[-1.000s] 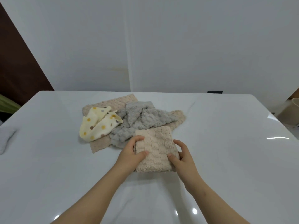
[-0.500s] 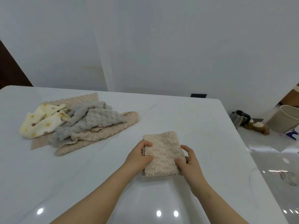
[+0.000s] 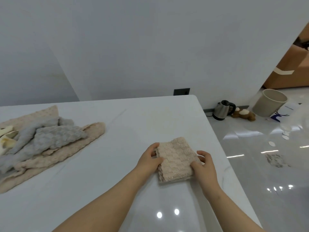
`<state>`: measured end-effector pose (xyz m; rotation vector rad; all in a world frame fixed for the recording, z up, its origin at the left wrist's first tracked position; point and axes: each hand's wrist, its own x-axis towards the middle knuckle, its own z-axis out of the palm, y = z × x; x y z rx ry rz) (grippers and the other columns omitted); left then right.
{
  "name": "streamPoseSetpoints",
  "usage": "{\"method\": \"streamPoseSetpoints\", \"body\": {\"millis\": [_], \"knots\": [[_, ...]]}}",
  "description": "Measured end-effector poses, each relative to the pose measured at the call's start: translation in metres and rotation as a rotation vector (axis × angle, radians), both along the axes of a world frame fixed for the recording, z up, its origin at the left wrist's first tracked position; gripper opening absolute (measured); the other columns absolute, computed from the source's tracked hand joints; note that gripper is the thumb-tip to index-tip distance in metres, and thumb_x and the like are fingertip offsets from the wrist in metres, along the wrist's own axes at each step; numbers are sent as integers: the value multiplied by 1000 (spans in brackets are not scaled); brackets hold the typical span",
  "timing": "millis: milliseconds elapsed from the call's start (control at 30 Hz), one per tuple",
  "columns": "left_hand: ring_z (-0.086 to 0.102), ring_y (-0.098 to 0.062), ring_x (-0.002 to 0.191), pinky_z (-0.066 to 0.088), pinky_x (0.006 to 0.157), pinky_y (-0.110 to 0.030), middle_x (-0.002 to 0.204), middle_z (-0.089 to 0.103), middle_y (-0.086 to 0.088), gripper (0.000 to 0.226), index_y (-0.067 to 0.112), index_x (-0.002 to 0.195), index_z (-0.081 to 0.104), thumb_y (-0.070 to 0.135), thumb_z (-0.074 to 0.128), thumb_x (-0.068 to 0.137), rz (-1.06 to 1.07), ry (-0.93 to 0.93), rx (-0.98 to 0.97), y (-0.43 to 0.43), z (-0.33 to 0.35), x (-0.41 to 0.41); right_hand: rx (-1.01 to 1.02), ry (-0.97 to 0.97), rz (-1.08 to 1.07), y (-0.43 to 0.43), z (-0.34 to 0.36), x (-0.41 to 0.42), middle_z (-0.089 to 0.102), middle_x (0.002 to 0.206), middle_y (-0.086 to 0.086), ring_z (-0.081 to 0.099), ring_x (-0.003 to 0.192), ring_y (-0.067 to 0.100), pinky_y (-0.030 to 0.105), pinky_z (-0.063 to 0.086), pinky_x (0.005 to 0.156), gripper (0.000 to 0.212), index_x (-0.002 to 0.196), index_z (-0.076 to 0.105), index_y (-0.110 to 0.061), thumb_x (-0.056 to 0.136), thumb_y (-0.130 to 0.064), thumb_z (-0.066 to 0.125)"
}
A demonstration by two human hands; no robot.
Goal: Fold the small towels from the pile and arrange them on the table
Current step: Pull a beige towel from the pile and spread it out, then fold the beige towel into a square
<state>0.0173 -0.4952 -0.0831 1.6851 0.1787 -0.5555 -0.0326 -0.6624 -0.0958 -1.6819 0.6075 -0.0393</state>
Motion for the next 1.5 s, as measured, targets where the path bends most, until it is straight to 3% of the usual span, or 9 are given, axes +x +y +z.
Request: {"method": "streamPoseSetpoints", "body": {"millis": [100,200,367,500,567,667,767,933,1500], "knots": [[56,-20,95,51,72,-23,124,53,-7,33,26,115,50,4,52,90,-16,26,20,-29,-7,8,-109,6,-80,-22,-4,3,51,111,0,53,91,15,24,41,68,41,120,45,-18,83,0,48],[57,-20,98,52,73,-25,123,52,-7,30,25,111,49,3,52,90,-41,66,-11,-57,-11,9,-263,39,-159,-41,-7,5,50,122,8,51,106,24,38,46,87,42,121,49,-13,81,0,50],[55,-19,108,52,70,-19,127,48,2,48,21,135,39,3,48,92,-136,105,-32,-87,-14,12,-602,208,-98,-58,-2,6,49,132,2,41,122,25,39,30,103,41,122,54,-17,82,-10,51],[46,-20,124,41,103,-29,144,39,-2,54,23,143,30,9,46,92,-325,-17,201,-91,-15,15,-690,272,48,-56,-2,4,38,144,-2,30,132,23,39,21,108,39,125,54,-23,87,-16,48],[39,-19,130,31,105,-25,145,33,-5,52,19,142,32,12,46,92,-392,-145,340,-86,-14,15,-741,292,94,-51,-2,1,31,148,-2,22,136,21,38,17,110,39,126,52,-25,88,-18,46],[42,-20,125,33,98,-25,141,32,-5,45,21,137,37,18,44,92,-419,-265,505,-72,-10,15,-801,284,136,-40,0,-1,27,150,-1,18,138,21,39,13,112,40,127,51,-25,88,-19,45],[49,-18,113,40,93,-28,136,37,-3,39,23,132,41,19,42,94,-422,-330,577,-49,-2,14,-818,251,194,-23,6,0,29,150,-2,20,138,21,38,14,112,38,127,51,-25,90,-21,44],[49,-15,112,42,90,-28,133,42,2,35,24,129,45,21,40,94,-341,-420,719,13,11,8,-807,140,315,24,15,8,47,136,-3,37,127,20,33,28,103,34,124,53,-23,91,-22,45],[43,-14,120,40,89,-25,131,47,7,33,25,128,48,25,40,96,-153,-572,1037,302,-1,-31,-786,-34,741,294,8,19,48,136,-6,42,124,17,28,33,101,37,130,45,-25,93,-23,41]]}}
